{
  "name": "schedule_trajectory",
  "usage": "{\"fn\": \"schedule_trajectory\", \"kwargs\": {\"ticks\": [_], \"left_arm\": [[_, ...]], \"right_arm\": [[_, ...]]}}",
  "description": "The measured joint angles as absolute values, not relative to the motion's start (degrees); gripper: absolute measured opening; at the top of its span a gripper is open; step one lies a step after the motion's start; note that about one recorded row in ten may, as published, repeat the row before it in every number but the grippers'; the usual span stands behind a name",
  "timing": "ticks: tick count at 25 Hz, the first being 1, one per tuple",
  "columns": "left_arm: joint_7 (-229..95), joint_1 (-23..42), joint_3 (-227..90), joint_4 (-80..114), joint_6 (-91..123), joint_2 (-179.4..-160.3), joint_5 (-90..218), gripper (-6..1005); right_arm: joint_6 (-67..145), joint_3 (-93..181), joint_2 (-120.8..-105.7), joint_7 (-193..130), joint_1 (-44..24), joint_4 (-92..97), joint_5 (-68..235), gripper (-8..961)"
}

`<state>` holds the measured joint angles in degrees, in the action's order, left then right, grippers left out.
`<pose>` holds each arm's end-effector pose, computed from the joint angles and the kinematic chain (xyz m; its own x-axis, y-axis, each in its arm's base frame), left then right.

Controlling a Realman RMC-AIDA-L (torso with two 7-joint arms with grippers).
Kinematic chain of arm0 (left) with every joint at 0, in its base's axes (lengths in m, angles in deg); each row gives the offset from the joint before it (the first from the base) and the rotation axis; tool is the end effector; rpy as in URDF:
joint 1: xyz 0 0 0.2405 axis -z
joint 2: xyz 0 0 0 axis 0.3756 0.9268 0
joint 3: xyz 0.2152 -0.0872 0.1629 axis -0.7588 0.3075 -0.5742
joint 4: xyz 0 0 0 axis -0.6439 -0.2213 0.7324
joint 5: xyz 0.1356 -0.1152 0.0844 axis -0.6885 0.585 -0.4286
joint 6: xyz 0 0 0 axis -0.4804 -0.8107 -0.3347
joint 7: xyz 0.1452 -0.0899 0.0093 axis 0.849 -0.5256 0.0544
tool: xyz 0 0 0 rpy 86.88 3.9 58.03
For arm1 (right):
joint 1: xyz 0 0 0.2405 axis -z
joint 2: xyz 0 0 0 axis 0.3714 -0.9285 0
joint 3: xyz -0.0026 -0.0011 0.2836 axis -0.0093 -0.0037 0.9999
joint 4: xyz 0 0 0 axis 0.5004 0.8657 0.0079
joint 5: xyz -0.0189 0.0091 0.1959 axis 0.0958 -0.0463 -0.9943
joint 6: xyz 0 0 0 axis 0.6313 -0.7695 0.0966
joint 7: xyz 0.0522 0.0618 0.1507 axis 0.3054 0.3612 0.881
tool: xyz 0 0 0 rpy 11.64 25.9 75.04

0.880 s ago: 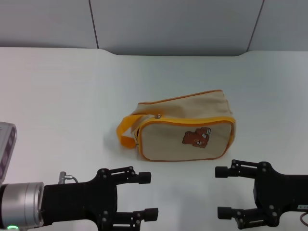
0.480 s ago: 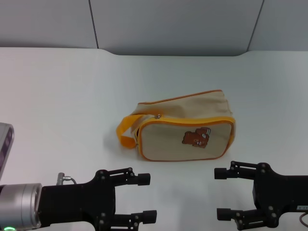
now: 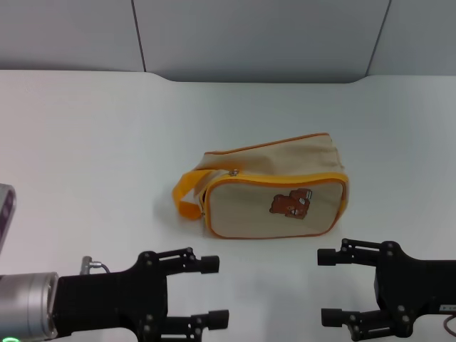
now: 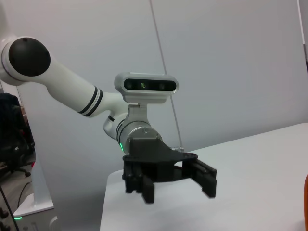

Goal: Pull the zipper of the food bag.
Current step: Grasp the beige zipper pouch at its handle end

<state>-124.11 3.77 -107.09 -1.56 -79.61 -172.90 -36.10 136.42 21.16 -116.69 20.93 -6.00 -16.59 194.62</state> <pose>-0.2665 0.2496 -0.0688 0.7348 0.2666 0.6237 0.2700 -0.9585 0.0916 0.2800 0.2606 -0.0462 0.7897 -0.2046 -0.5784 -0.2298 -0.9728 0.0303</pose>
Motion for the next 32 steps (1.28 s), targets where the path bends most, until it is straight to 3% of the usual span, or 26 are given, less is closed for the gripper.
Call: {"fn": "schedule_trajectory", "kwargs": {"ticks": [11, 22, 32], "left_arm": [[-114.31, 0.6, -85.9, 2.73, -73.01, -173.76, -35.93, 763], [-96.53, 8.11, -82.08, 17.3, -54.85, -174.14, -35.85, 755], [-92.95, 10.59, -81.7, 19.99, -49.65, -174.23, -35.9, 748]], "right_arm": [[136.03, 21.68, -116.77, 20.68, -5.61, -16.62, 194.4, 835], [135.7, 21.87, -116.77, 20.64, -4.77, -16.87, 194.19, 834], [135.66, 22.05, -116.76, 20.64, -4.65, -16.94, 194.04, 835]]}}
